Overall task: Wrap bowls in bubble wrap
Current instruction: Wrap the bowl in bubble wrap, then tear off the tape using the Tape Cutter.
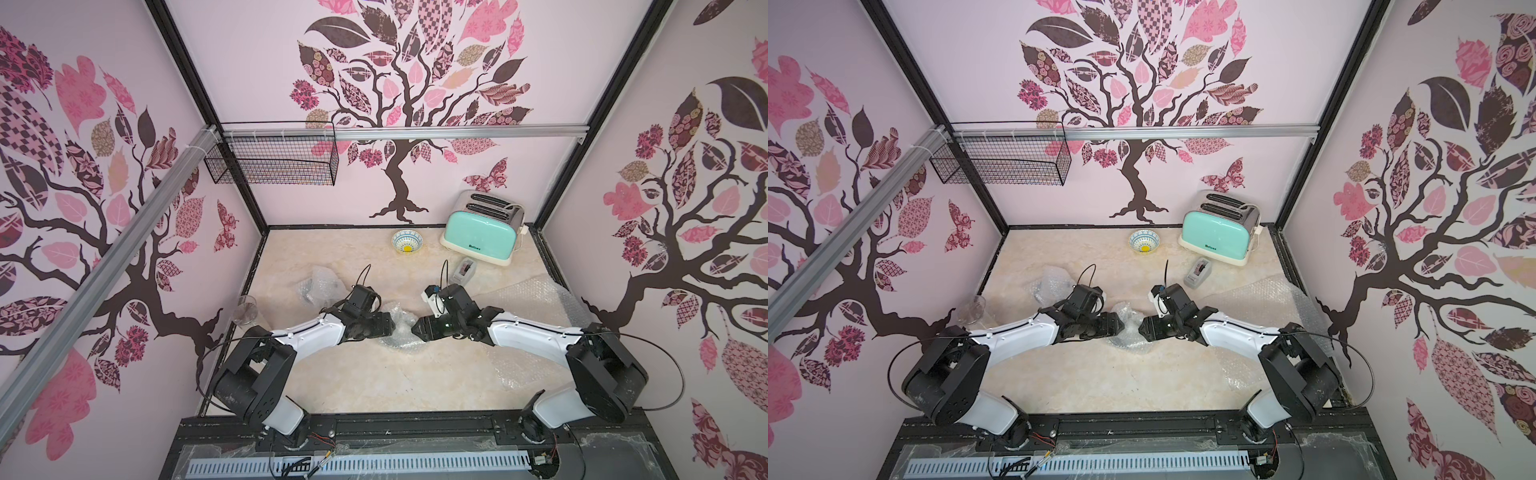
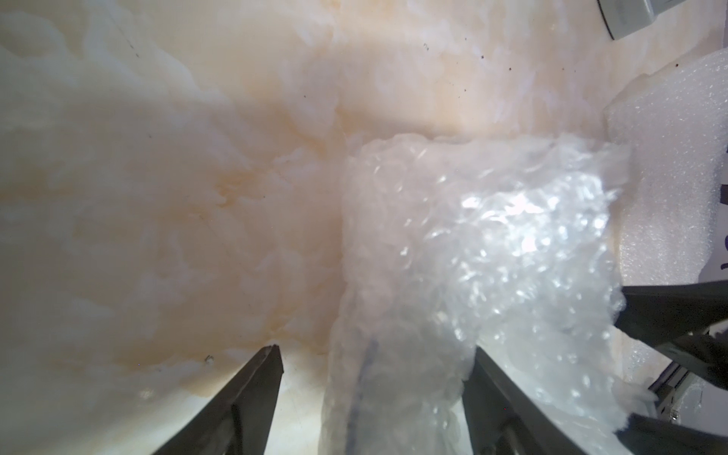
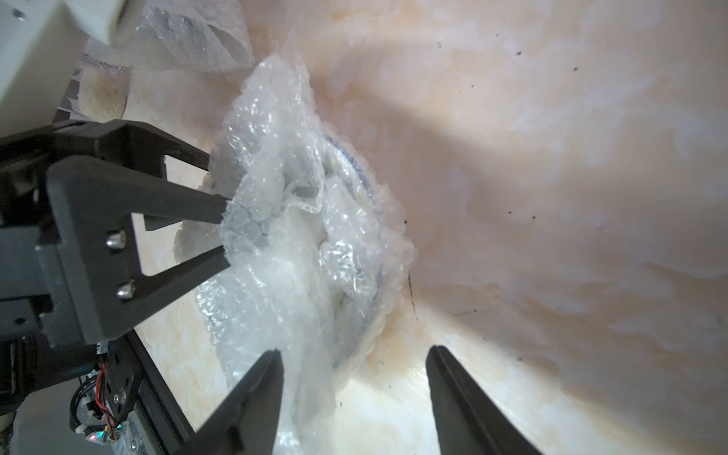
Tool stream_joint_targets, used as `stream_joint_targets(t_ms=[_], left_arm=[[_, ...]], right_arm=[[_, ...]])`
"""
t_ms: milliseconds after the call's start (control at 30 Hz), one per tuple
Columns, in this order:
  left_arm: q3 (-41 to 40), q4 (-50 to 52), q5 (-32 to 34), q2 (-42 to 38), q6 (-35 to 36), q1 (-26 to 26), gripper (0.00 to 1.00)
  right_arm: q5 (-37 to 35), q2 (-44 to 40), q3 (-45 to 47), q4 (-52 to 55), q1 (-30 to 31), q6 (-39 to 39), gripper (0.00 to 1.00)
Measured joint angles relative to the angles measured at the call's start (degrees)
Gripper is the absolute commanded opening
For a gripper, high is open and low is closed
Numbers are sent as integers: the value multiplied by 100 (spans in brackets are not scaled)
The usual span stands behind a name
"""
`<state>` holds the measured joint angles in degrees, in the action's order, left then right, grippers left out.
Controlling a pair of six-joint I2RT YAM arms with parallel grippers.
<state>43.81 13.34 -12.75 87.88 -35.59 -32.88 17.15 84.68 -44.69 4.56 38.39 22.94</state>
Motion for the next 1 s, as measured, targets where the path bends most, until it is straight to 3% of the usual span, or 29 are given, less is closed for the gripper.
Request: stream_joint_targets(t_ms=[200,400,733,1000], left_arm=[[-7,-22,-20,7,11,2,76],[-37,-79,-48,7,28,2,76],[-46,-85,-46,7,70,2,76],[-66,-142,-87,17,74,2,76]], right_arm=[[-212,-219,-98,81,-256,-26,63],[-225,-177,-127,-391,-1231,238,59],[-63,940,-1113,-977,-2820,922,52],[46,1602,-1604,-1086,-3141,1099,48]])
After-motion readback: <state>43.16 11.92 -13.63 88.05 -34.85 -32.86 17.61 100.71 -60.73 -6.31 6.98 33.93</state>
